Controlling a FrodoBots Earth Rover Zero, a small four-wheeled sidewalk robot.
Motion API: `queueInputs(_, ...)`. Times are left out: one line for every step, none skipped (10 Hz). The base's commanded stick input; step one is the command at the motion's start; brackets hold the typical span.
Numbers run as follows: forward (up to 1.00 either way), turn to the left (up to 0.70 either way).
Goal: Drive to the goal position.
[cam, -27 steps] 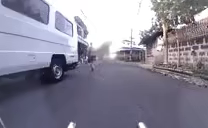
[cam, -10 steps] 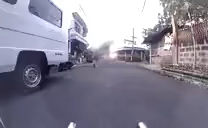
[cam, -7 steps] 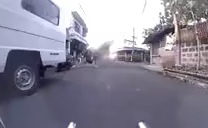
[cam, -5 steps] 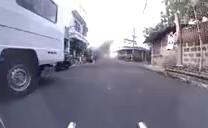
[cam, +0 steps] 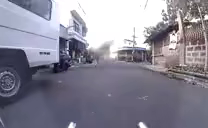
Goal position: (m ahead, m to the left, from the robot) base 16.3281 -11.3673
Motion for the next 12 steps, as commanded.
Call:
queueInputs(0.7, 0.0)
queueInputs(0.7, 0.0)
queueInputs(0.7, 0.0)
queueInputs(0.7, 0.0)
queueInputs(0.7, 0.0)
queueInputs(0.7, 0.0)
queueInputs(0.7, 0.0)
queueInputs(0.7, 0.0)
queueInputs(0.7, 0.0)
queueInputs(0.7, 0.0)
queueInputs(0.7, 0.0)
queueInputs(0.7, 0.0)
